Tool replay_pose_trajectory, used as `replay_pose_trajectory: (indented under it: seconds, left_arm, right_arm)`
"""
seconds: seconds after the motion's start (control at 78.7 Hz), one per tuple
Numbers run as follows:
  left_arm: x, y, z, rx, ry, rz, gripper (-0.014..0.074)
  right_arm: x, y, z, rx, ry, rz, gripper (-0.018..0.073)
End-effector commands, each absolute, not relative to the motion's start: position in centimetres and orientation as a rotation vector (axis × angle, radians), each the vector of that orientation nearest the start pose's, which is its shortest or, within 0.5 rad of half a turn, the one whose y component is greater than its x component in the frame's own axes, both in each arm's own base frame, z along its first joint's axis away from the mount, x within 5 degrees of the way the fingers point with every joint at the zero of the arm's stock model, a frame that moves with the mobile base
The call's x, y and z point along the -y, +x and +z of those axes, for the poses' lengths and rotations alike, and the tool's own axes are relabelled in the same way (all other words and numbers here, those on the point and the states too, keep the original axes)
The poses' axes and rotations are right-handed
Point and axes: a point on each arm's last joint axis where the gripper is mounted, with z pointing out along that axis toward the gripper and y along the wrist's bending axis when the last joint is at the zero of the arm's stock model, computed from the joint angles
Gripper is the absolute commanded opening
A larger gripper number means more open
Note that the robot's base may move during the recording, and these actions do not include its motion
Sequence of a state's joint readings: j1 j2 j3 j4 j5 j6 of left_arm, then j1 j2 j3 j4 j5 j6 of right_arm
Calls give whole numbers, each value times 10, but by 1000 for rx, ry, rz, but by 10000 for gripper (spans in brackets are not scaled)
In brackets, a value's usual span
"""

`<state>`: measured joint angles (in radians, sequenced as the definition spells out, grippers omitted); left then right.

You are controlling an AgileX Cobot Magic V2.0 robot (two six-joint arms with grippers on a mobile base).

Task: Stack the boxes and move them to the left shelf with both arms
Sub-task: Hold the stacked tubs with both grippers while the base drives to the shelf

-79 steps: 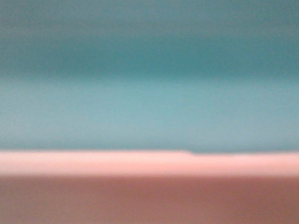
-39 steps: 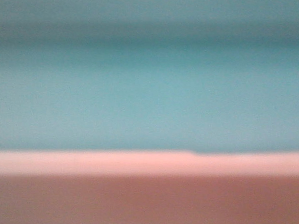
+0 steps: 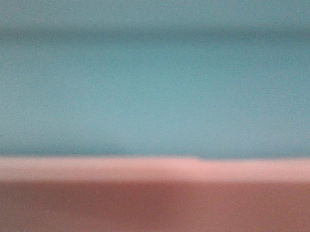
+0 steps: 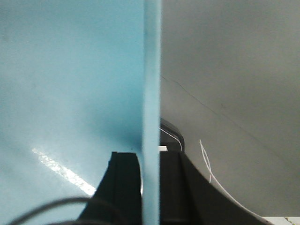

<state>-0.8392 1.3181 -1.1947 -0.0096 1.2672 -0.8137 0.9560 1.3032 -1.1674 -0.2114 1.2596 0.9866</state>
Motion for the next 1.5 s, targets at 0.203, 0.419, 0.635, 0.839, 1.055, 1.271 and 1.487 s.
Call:
replay_pose_trajectory:
  seconds: [0.203, 0.419, 0.635, 0.839, 1.055, 1.271, 1.487]
  left_arm:
    - [186, 143, 352, -3012, 22, -513, -7]
    - [186, 143, 352, -3012, 22, -513, -7]
    - [186, 143, 352, -3012, 22, -513, -7]
    - [186, 143, 352, -3011, 22, -511, -7]
    - [186, 143, 352, -3011, 22, -511, -7]
    - [186, 143, 352, -3011, 22, -511, -7]
    - [186, 143, 352, -3011, 22, -511, -7]
  right_arm:
    - [-184, 142, 346, -2837, -8, 257, 54]
    - [-184, 142, 346, -2837, -8, 257, 54]
    - [-184, 142, 346, -2837, -8, 257, 54]
    - [-184, 142, 346, -2837, -8, 257, 54]
    - [-184, 142, 346, -2837, -8, 257, 54]
    - [-184, 142, 346, -2837, -8, 257, 54]
    - [-184, 142, 346, -2837, -8, 257, 54]
